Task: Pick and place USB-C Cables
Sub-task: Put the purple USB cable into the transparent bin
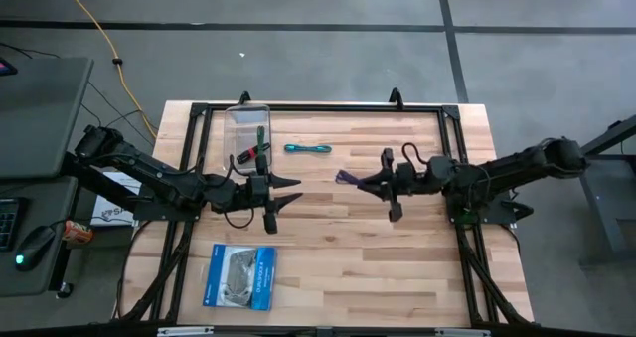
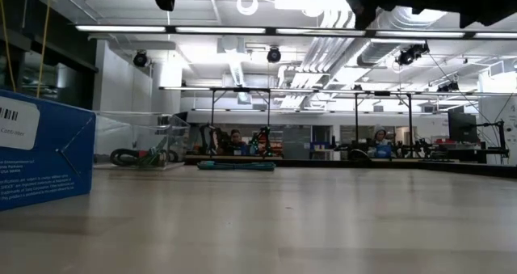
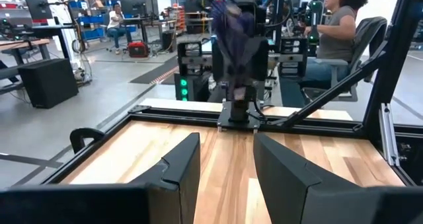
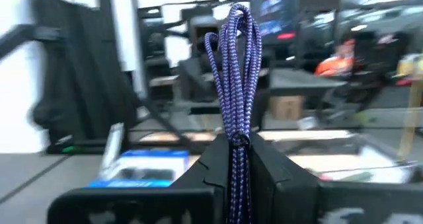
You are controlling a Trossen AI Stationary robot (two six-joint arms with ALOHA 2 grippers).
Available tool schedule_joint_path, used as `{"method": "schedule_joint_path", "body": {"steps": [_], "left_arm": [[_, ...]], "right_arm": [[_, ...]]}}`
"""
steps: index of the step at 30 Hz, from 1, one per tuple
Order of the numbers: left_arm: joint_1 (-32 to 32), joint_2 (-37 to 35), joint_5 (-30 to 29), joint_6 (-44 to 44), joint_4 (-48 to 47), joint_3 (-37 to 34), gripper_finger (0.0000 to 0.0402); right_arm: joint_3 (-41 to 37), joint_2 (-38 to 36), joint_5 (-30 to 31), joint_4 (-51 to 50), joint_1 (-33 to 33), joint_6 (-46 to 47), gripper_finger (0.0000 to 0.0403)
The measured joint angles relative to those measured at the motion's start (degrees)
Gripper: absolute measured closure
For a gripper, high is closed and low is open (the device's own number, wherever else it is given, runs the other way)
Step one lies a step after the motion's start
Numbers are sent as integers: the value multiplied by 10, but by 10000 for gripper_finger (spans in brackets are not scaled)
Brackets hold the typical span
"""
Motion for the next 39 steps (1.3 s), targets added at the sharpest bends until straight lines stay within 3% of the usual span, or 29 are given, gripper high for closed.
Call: {"method": "schedule_joint_path", "body": {"steps": [3, 21, 33, 39], "left_arm": [[0, 0, 0, 0, 0, 0, 279], [0, 17, 11, 6, 4, 0, 278], [5, 21, 26, -15, 20, 0, 194], [20, 76, 28, 1, 145, 0, 170]], "right_arm": [[6, 0, 34, -3, 16, -25, 391], [6, 0, 29, -3, 19, -29, 389], [6, 0, 26, -5, 19, -25, 388], [6, 55, 22, 78, 19, -24, 387]]}}
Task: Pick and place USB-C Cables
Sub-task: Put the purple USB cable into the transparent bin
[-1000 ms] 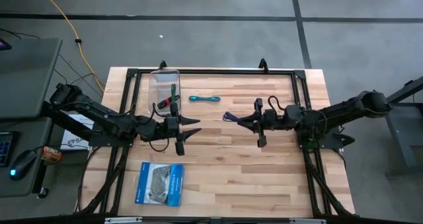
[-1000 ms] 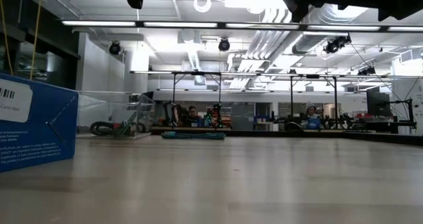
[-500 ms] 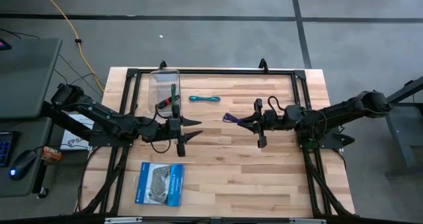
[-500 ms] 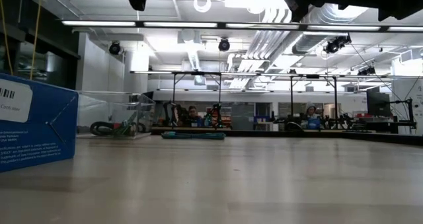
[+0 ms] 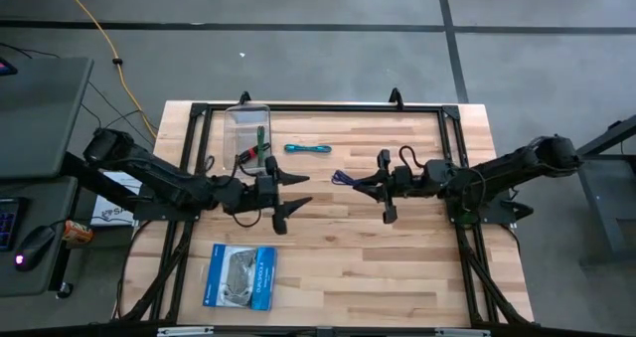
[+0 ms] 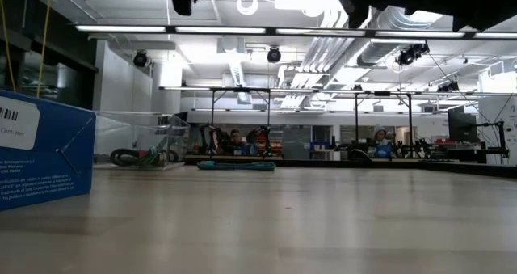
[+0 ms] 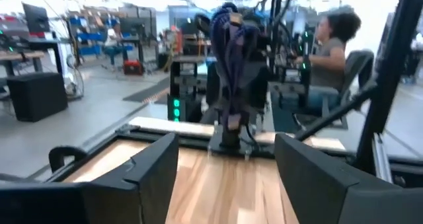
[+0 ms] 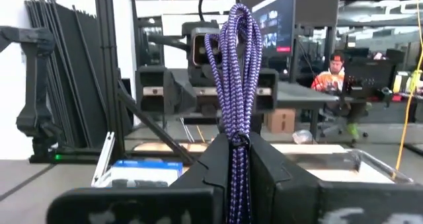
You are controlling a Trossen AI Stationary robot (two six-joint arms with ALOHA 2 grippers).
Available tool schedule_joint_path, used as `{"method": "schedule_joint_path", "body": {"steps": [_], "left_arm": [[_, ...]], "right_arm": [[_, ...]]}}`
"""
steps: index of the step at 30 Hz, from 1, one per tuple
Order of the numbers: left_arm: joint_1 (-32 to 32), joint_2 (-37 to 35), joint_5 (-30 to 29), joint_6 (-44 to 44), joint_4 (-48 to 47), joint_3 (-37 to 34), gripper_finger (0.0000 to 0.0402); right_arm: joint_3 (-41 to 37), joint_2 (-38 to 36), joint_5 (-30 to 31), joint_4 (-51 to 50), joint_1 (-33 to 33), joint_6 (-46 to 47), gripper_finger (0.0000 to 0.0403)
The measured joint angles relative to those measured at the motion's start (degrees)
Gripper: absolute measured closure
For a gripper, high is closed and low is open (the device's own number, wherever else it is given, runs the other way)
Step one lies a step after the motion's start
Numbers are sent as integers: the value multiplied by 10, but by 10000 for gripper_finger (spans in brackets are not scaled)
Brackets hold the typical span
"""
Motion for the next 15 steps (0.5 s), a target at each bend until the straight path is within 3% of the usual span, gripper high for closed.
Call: {"method": "schedule_joint_path", "body": {"steps": [6, 10, 15], "left_arm": [[12, 83, 5, 43, 146, 0, 168], [11, 120, 18, 79, 232, 0, 168], [11, 142, 25, 89, 271, 0, 168]], "right_arm": [[4, 78, -15, 118, -9, 0, 387], [41, 117, -34, 101, -13, 11, 387], [102, 170, -67, 43, -13, 11, 387]]}}
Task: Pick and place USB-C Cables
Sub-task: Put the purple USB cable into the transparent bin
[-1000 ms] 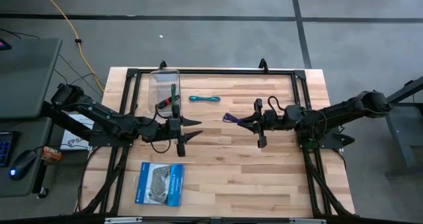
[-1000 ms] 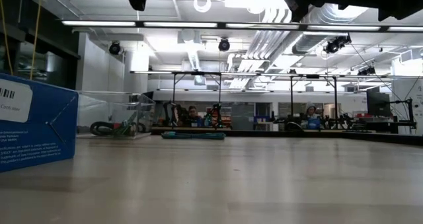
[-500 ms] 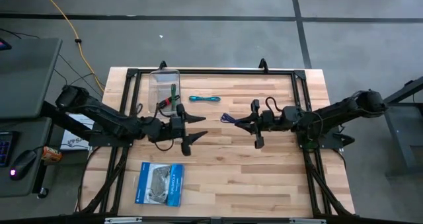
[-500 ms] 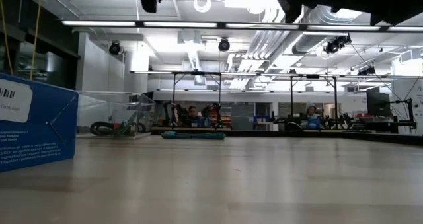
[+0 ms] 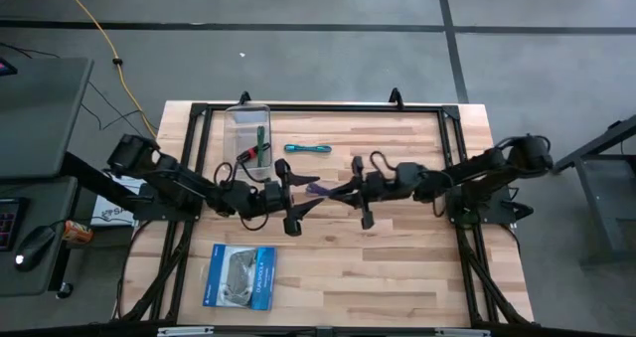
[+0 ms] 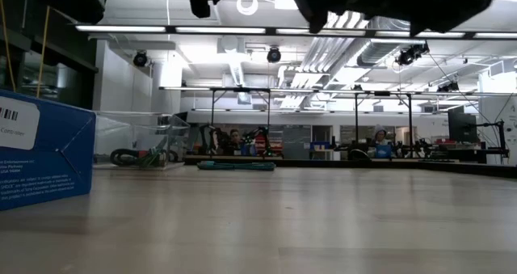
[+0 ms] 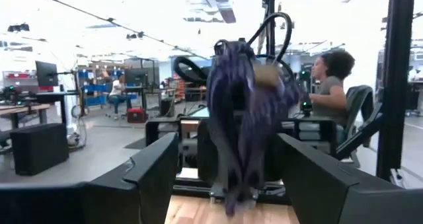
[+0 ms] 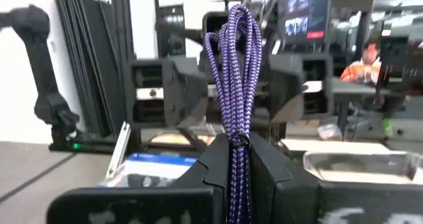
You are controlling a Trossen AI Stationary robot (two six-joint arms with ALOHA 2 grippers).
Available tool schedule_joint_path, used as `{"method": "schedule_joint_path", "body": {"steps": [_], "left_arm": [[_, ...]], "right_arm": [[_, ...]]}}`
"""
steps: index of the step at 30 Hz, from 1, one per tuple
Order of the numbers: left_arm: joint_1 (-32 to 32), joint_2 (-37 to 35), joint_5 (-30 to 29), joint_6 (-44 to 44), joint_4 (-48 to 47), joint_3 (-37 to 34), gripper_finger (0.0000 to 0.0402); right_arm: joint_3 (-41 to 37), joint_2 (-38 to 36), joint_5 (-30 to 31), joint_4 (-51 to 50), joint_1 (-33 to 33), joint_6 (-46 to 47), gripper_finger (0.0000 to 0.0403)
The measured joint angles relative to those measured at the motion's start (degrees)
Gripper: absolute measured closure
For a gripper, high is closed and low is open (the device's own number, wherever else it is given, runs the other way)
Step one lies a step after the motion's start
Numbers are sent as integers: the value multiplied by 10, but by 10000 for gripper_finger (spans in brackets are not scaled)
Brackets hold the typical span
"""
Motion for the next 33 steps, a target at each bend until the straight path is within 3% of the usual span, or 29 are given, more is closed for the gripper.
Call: {"method": "schedule_joint_path", "body": {"steps": [8, 12, 16, 21, 33], "left_arm": [[-5, 3, 6, 15, 6, 0, 169], [-5, 2, 3, 15, 4, 0, 190], [-6, 2, -11, 10, 2, 0, 254], [-6, 2, -18, 13, -8, 0, 382], [-6, 2, -18, 13, -19, 0, 399]], "right_arm": [[59, 55, -12, -50, 0, 0, 387], [59, 55, -12, -52, 0, 0, 387], [58, 50, -10, -50, 0, 0, 387], [58, 50, -6, -53, 0, -5, 387], [57, 50, 6, -71, 0, 4, 385]]}}
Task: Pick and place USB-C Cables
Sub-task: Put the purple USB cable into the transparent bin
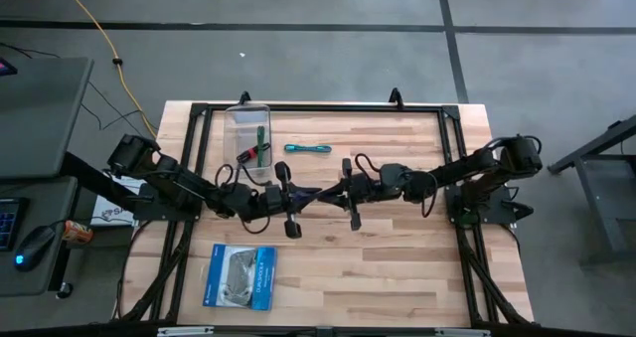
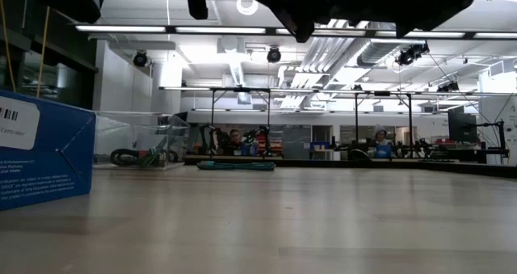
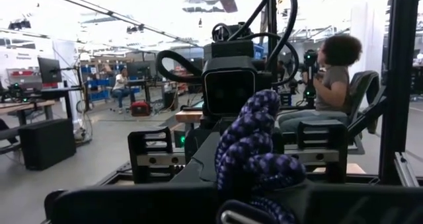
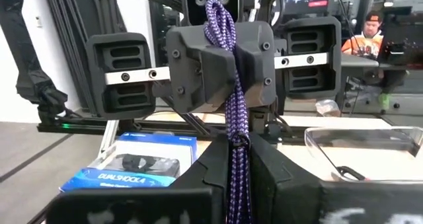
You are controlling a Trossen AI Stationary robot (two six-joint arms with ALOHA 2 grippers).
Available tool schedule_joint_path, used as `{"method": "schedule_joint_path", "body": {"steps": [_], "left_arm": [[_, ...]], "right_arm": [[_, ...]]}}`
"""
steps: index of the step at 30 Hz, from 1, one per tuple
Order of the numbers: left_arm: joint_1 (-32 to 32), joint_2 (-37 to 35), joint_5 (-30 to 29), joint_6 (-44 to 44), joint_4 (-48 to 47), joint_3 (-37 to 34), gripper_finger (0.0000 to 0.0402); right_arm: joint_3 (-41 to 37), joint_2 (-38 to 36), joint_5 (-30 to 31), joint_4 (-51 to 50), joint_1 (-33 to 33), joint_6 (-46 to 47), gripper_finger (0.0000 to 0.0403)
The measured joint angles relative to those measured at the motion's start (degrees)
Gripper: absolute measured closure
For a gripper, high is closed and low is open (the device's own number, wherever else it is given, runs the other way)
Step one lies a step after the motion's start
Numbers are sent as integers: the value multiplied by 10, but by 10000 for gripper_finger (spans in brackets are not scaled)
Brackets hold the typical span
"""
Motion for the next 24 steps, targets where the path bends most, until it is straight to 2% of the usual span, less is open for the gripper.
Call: {"method": "schedule_joint_path", "body": {"steps": [4, 12, 15, 18, 24], "left_arm": [[1, 0, 0, 0, -1, 0, 400], [1, 0, -2, -4, 0, 0, 401], [1, 0, -1, -8, -1, 0, 401], [1, 0, -1, -8, -1, 0, 401], [1, -1, 0, -9, -11, 0, 401]], "right_arm": [[0, 0, 2, -2, -4, 27, 355], [0, 0, 4, -13, -6, 27, 199], [0, 0, 4, -13, -6, 27, 158], [0, 0, 4, -13, -6, 26, 140], [0, -2, 4, -15, -7, 19, 135]]}}
